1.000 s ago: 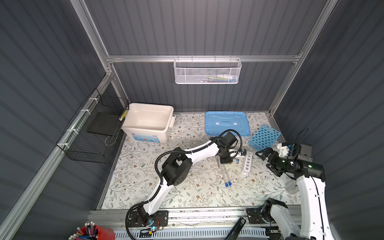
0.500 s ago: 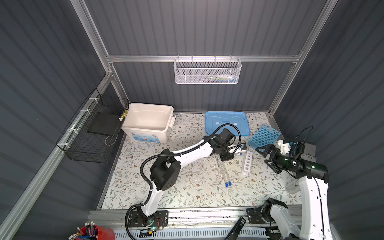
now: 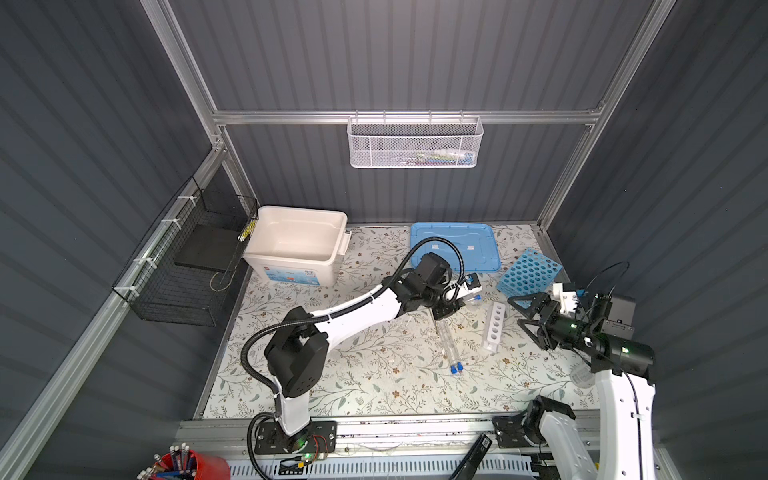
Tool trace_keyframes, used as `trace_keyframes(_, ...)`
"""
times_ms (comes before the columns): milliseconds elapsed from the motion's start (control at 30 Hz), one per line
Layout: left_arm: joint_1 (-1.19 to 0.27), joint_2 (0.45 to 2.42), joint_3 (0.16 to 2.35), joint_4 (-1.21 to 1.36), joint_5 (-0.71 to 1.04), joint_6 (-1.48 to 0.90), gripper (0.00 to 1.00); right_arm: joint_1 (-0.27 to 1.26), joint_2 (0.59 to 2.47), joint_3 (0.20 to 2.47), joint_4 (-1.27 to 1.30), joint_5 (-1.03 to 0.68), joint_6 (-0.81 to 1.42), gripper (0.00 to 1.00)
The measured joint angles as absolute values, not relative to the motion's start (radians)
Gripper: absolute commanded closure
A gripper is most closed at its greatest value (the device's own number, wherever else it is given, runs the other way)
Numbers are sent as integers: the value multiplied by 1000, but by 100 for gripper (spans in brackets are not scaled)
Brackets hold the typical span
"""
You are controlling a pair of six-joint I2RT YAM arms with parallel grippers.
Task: Organize the chemistry lab equipment
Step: 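Bring the right gripper to the held tube while the left gripper holds it up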
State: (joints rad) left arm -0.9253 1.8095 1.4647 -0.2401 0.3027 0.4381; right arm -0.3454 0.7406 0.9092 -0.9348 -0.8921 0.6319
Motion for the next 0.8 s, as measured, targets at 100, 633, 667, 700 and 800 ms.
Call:
trace_keyframes(100,-918,1759,1425,-196,321,411,93,-344,757,904,-936,-905,635,22)
trace_keyframes(633,-917,1678,1258,-73,345,354,93,-68,1087,1166,-949,-794,633,45)
trace_keyframes(667,-917,1672,1251,-69,345,354,93,-61,1110,1185,-957,-788,625,45)
trace_keyframes(700,-917,1666,1246,-66,345,354,93,-50,1141,1209,-966,-781,616,45)
trace_keyframes(800,-917,1657,1244,-55,345,354,93,-8,1216,1256,-990,-761,586,47)
